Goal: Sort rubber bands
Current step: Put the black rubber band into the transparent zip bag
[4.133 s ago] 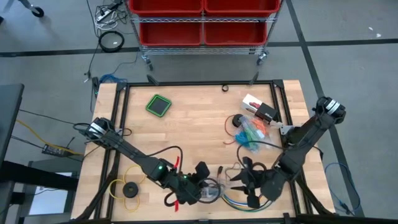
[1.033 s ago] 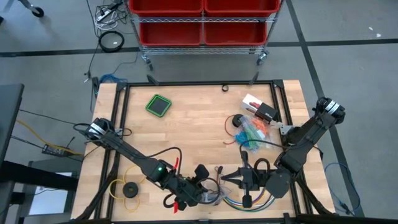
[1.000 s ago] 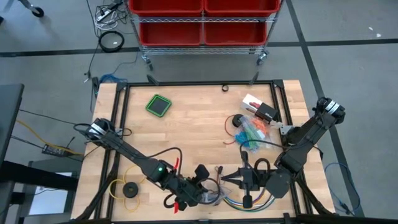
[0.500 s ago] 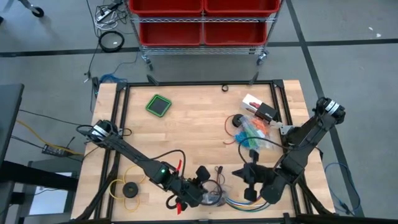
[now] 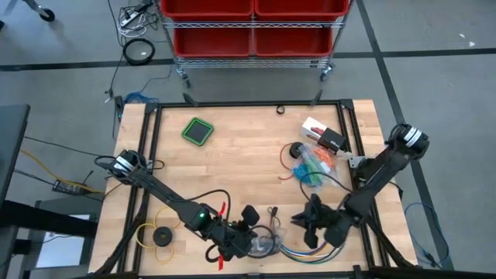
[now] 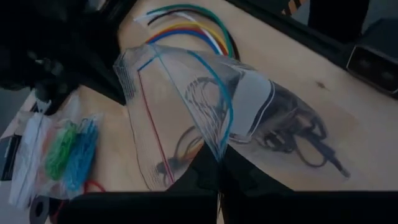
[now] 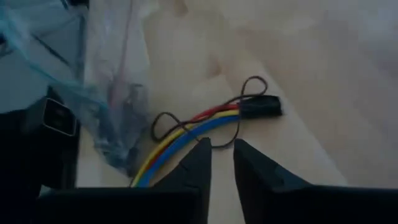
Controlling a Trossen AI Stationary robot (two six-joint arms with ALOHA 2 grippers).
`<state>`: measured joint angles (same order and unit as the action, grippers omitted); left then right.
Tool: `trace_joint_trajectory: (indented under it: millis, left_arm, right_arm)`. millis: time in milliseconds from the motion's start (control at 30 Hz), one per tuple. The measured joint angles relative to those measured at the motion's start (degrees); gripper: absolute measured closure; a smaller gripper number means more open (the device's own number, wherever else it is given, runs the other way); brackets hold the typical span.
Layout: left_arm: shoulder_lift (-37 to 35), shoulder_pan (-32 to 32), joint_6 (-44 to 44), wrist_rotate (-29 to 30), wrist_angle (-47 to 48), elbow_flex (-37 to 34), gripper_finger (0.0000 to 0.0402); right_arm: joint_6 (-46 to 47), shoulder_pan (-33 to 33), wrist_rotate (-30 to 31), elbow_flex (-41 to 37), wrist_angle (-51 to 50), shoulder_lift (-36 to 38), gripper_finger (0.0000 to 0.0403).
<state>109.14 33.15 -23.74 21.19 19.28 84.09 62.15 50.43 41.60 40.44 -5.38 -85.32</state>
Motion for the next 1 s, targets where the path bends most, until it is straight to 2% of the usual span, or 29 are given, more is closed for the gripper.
trace_joint_trajectory:
  millis: [133, 267, 400, 600, 800, 1000]
  left_arm:
    - [0.0, -0.02, 0.26, 1.09, 1.92, 0.0, 0.04]
    - [0.0, 0.08, 1.86, 1.42, 3.25, 0.0, 0.04]
    - [0.0, 0.84, 2.4, 1.42, 3.75, 0.0, 0.04]
    - [0.0, 1.4, 2.76, 1.38, 3.9, 0.0, 0.04]
    - [0.0, 1.75, 3.01, 1.4, 2.7, 0.0, 0.04]
    - [0.0, 1.88, 3.03, 1.27, 2.46, 0.0, 0.04]
  right_arm:
    - [-3.79, -3.18, -4.04, -3.04, 12.01, -6.26, 0.0316]
    - [-4.22, -6.65, -10.23, -1.95, 13.95, -13.85, 0.0292]
    - [-5.07, -8.42, -10.63, 0.35, 15.39, -17.96, 0.0285]
    - [-11.1, -9.8, -10.19, 1.94, 14.69, -18.22, 0.0286]
    - [-10.9, -11.56, -9.63, 2.22, 11.75, -18.49, 0.0294]
    - [-11.83, -12.94, -8.09, 2.11, 11.3, -18.53, 0.0329]
